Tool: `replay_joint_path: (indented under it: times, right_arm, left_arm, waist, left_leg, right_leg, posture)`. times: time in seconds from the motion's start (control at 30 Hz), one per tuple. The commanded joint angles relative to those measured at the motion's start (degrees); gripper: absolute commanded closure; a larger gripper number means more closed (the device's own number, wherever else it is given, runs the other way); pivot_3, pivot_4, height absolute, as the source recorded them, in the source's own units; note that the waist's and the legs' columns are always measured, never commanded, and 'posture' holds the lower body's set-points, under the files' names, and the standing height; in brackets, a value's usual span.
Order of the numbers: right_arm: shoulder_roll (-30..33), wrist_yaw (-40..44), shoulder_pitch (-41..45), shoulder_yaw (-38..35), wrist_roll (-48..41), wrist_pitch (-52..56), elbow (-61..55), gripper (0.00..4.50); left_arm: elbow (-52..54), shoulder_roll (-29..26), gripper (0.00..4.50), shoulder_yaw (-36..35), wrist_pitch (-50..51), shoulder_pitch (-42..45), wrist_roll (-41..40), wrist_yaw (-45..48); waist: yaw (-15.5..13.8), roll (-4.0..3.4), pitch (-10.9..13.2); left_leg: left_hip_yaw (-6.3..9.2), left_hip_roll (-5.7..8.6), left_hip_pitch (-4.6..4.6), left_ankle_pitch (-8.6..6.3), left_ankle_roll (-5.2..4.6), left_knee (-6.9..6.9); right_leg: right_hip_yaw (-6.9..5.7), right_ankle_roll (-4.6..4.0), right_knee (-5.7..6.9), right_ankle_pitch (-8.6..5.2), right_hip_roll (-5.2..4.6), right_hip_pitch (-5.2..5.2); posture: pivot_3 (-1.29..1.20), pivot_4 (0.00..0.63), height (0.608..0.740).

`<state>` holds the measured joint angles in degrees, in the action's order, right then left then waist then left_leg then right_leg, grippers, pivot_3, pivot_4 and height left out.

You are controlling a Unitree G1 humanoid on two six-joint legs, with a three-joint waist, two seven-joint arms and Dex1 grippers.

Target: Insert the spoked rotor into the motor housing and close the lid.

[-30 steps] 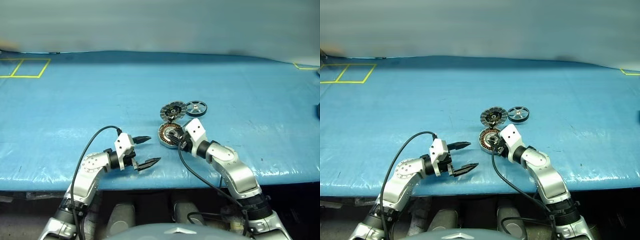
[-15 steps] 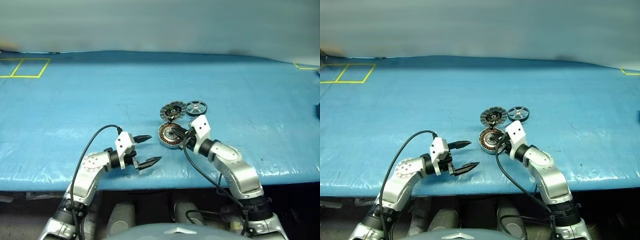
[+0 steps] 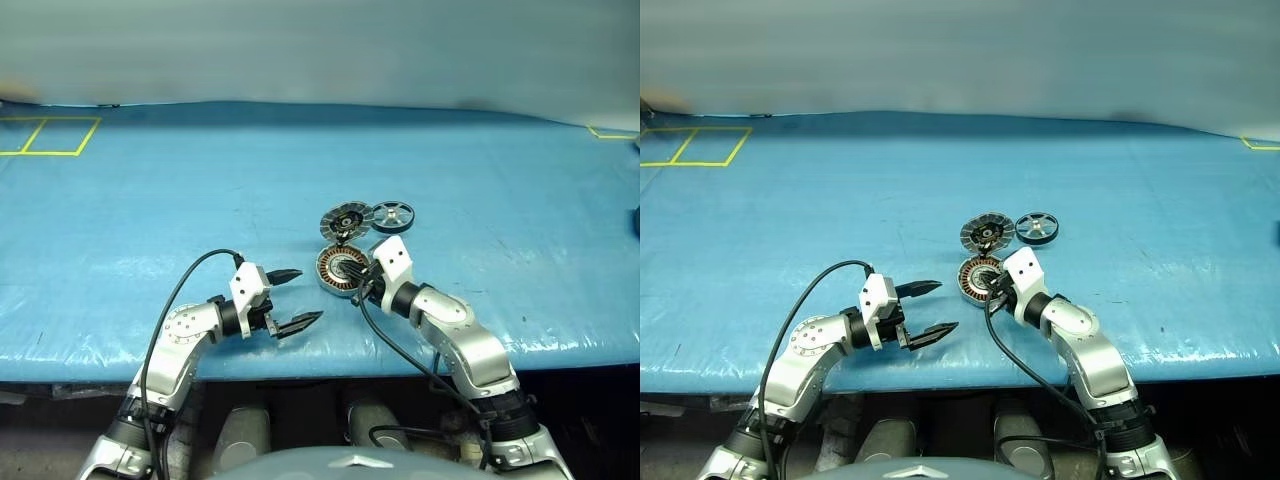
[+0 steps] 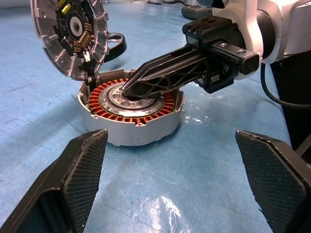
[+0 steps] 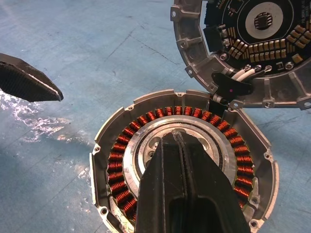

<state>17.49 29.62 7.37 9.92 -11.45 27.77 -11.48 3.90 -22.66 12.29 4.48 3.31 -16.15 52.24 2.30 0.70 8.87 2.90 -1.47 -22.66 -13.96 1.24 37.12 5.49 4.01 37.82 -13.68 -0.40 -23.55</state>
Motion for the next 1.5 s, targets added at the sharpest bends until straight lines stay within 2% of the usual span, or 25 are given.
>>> replay_joint_path:
  times: [0.03,0.27,0.6,0.7,0.83,1.17,1.33,1.5]
  right_arm:
    - [-0.02,-1.07,1.07,0.55,1.71,-0.48,0.69,4.48]
    - [-0.83,-3.22,1.32,1.65,4.38,0.92,5.49,4.48]
    - [-1.77,-2.21,-0.32,1.19,1.76,5.59,1.89,4.48]
    - [-1.67,-1.33,-0.78,1.36,1.35,4.99,0.81,4.48]
    - [-4.03,-0.05,-0.98,-2.12,-3.25,1.88,-1.73,4.48]
    - [-4.93,-2.73,2.28,-4.09,-3.17,-1.2,-0.69,4.48]
    - [-3.39,-1.62,3.1,-2.89,-2.48,-0.13,-0.77,4.48]
    - [-0.22,0.09,1.35,2.39,1.08,0.35,0.28,4.48]
  left_arm:
    - [3.95,0.2,0.0,0.45,0.53,0.15,-0.08,-0.61]
    - [6.26,0.3,0.0,0.81,2.77,0.69,-0.18,-1.7]
    - [8.15,-0.14,0.0,0.4,5.15,0.28,-0.71,-2.57]
    - [6.92,-0.36,0.0,-0.03,4.31,0.12,-0.68,-2.07]
    - [4.16,-0.42,0.0,-0.51,2.27,-0.17,-0.51,-1.27]
    - [-2.09,0.1,0.0,-0.51,-2.79,-0.76,0.42,-0.08]
    - [-3.52,0.03,0.0,-0.68,-4.23,-0.75,0.49,0.29]
    - [-4.5,0.36,0.0,-0.96,-5.06,-0.79,0.31,0.21]
  waist:
    - [0.02,0.0,0.0]
    - [0.22,0.0,-0.03]
    - [0.2,0.05,-0.13]
    - [0.24,0.05,-0.13]
    - [0.29,0.05,-0.11]
    - [0.25,0.0,-0.04]
    - [0.24,0.0,-0.05]
    - [0.23,0.0,-0.05]
  left_leg:
    - [0.0,0.0,0.0,0.0,0.0,0.0]
    - [0.0,-0.01,0.11,0.01,0.0,0.06]
    - [0.01,-0.01,0.12,0.01,0.0,0.09]
    - [0.01,-0.01,0.12,0.01,0.0,0.07]
    - [0.01,-0.02,0.12,0.01,0.0,0.06]
    - [0.0,-0.01,-0.01,0.01,0.0,0.0]
    - [0.0,-0.01,-0.02,0.01,0.0,-0.01]
    - [0.0,-0.01,-0.02,0.0,0.0,-0.03]
  right_leg:
    - [0.0,0.0,0.0,0.0,0.0,0.0]
    - [0.01,0.01,0.04,0.02,0.01,0.1]
    - [0.0,0.02,0.03,0.03,0.01,0.15]
    - [0.0,0.01,0.02,0.03,0.01,0.14]
    - [0.0,0.01,0.02,0.02,0.02,0.13]
    - [0.01,0.01,0.01,0.02,0.01,-0.03]
    - [0.01,0.01,0.0,0.02,0.01,-0.03]
    - [0.01,-0.01,-0.01,0.02,0.0,-0.04]
  posture:
    - [0.0,0.15,0.74]
    - [0.0,0.15,0.74]
    - [0.0,0.15,0.74]
    - [0.0,0.15,0.74]
    - [0.0,0.15,0.74]
    - [0.0,0.15,0.74]
    - [0.0,0.15,0.74]
    - [0.0,0.15,0.74]
